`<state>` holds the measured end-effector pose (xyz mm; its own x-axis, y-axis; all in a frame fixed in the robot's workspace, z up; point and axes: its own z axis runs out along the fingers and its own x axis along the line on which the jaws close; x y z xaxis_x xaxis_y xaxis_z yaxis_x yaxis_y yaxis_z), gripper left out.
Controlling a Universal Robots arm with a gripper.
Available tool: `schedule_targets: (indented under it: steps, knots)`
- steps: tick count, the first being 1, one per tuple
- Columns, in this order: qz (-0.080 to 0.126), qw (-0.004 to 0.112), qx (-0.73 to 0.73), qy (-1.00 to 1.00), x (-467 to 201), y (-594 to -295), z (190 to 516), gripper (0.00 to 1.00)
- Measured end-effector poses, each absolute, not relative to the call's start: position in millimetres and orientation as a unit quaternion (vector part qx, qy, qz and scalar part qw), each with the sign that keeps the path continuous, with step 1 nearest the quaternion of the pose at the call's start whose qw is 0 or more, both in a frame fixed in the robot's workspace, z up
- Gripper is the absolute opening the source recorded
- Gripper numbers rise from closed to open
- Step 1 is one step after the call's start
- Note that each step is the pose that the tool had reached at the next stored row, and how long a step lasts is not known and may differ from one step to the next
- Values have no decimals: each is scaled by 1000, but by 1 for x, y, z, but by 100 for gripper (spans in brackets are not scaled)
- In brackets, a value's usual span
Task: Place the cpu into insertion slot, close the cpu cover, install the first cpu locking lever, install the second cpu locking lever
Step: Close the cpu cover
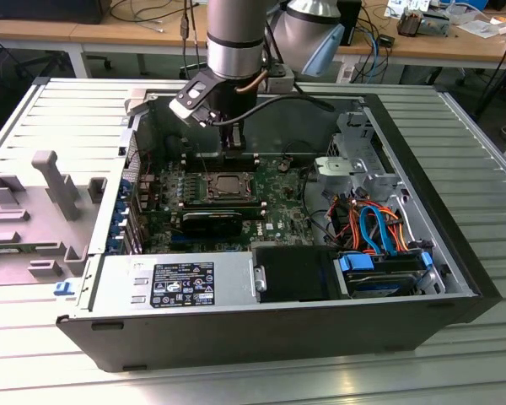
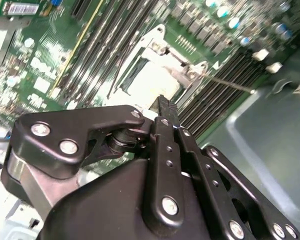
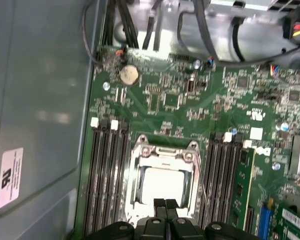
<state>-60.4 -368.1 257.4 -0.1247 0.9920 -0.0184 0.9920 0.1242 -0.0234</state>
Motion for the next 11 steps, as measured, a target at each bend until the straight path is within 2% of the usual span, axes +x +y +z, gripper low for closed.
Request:
schedule_targets:
  steps: [5,6,8,11]
  knots:
    - [15,-2,-662,-750,-60,-368,258,11]
    - [18,-5,-662,-749,-61,-368,258,11]
    - [35,-19,-666,-745,-60,-368,257,11]
    - [36,-19,-682,-731,-60,-368,257,11]
